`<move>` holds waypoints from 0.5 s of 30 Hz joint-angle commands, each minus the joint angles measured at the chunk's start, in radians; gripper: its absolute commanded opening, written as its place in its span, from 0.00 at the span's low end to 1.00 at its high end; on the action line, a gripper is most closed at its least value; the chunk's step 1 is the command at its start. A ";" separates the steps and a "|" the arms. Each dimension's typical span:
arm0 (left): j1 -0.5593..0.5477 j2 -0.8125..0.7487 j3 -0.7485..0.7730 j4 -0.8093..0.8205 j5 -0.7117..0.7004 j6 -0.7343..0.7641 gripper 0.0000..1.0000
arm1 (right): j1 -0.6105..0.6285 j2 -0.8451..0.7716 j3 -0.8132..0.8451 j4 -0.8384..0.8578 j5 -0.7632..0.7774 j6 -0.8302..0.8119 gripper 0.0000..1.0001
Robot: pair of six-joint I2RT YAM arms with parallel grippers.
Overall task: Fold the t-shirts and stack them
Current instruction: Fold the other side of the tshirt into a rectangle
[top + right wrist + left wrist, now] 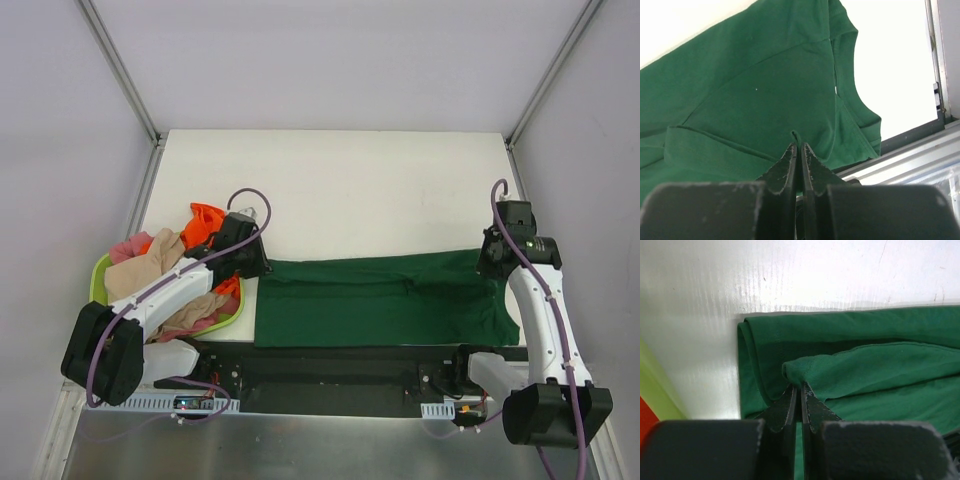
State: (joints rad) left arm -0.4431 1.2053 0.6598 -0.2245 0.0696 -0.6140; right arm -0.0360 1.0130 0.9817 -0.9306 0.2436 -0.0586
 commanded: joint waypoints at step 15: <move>-0.040 -0.049 -0.083 0.024 -0.045 -0.067 0.14 | -0.013 -0.037 -0.110 -0.085 0.091 0.227 0.16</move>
State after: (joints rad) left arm -0.4725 1.1965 0.5957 -0.2131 0.0475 -0.6594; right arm -0.0418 0.9958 0.8982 -0.9565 0.2771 0.0795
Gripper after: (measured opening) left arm 0.122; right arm 0.138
